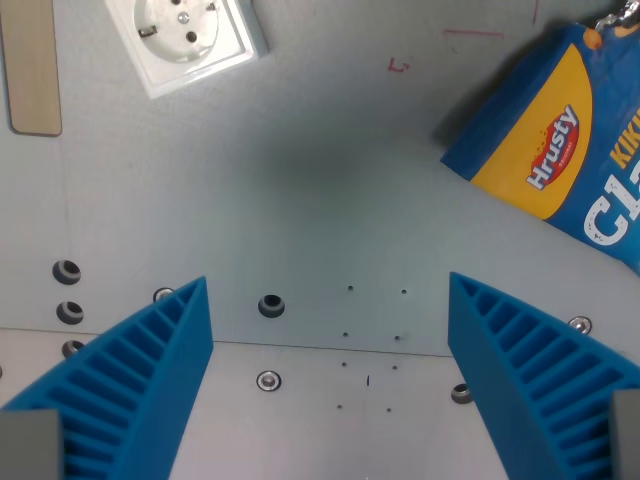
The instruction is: Rotate around gripper positive z
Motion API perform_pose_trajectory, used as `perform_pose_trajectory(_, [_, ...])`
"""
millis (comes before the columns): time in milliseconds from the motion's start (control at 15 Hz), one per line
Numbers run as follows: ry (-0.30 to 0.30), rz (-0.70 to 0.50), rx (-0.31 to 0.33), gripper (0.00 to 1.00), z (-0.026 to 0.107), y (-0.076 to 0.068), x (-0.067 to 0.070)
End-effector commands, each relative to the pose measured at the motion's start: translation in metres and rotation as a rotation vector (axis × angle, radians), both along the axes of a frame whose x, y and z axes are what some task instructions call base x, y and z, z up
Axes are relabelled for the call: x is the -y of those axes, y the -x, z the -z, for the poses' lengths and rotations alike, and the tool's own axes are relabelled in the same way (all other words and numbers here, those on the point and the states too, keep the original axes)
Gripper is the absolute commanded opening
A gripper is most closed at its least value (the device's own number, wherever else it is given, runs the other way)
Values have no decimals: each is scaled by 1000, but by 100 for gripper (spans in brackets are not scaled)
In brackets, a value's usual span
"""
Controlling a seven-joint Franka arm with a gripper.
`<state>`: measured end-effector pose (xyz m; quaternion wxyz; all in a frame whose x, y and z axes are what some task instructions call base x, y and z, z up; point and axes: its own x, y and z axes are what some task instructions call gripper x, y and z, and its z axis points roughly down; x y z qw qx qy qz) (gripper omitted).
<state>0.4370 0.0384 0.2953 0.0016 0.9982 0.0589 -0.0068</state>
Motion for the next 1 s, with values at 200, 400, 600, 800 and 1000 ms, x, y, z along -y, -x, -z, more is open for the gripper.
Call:
perform_pose_trajectory(200, [0, 40, 7, 100, -3, 0, 0])
perform_pose_trajectory(400, [0, 80, 8, 100, -3, 0, 0])
perform_pose_trajectory(600, [1, 120, 8, 100, -3, 0, 0])
perform_pose_trajectory(800, [1, 160, 8, 100, -3, 0, 0])
perform_pose_trajectory(1000, [2, 200, 8, 100, -3, 0, 0])
